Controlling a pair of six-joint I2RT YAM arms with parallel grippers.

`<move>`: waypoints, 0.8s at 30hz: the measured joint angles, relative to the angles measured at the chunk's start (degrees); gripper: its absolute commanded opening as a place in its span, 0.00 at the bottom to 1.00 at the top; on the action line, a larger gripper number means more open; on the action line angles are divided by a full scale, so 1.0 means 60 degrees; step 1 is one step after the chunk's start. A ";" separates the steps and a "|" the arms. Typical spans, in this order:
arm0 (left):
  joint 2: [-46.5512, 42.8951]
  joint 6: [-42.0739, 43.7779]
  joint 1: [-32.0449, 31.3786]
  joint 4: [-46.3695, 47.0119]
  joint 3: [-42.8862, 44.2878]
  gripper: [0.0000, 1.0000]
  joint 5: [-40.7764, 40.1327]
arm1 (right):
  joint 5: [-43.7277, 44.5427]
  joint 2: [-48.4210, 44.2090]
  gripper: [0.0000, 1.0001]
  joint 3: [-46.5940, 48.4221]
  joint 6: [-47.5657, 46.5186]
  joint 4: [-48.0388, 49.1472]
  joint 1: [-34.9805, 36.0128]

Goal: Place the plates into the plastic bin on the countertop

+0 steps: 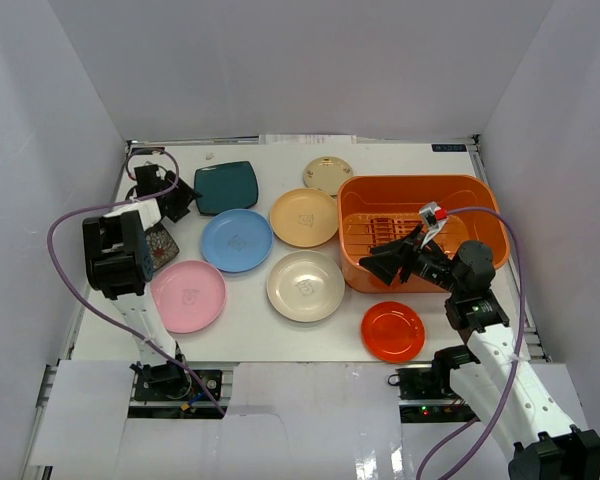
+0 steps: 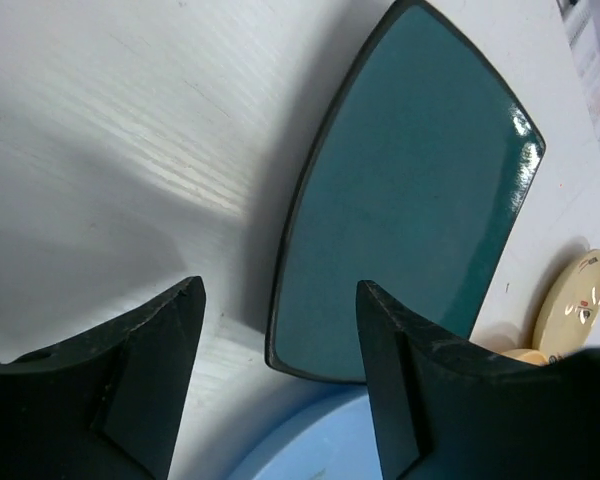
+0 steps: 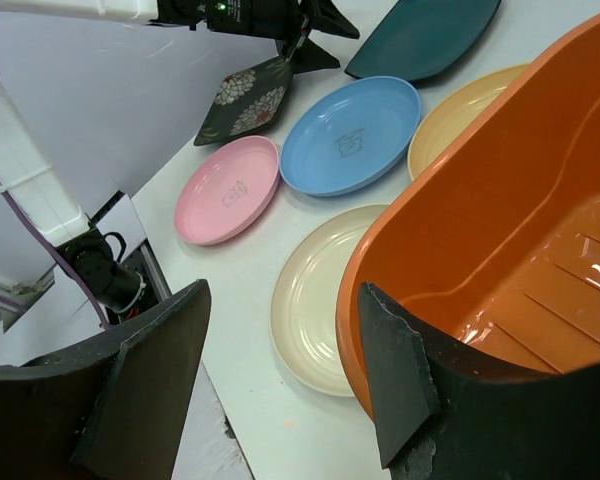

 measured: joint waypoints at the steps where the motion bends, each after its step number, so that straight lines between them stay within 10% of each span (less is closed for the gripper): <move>1: 0.0142 -0.0036 0.0000 0.0080 0.0026 0.66 0.0076 | -0.0007 0.0022 0.66 -0.0036 -0.0004 0.0000 0.0004; 11: 0.1319 -0.0707 0.0000 0.1974 0.0124 0.42 0.1326 | -0.0029 0.0189 0.66 -0.0044 -0.0044 -0.0004 0.0102; 16: 0.1530 -0.1304 0.0098 0.3238 -0.0412 0.00 0.1759 | -0.0018 0.0193 0.66 -0.0044 -0.0062 -0.0007 0.0113; 24: 0.1421 -0.2594 0.0299 0.5938 -0.1745 0.00 0.2393 | 0.0011 0.0408 0.65 0.0018 -0.0058 -0.0058 0.0211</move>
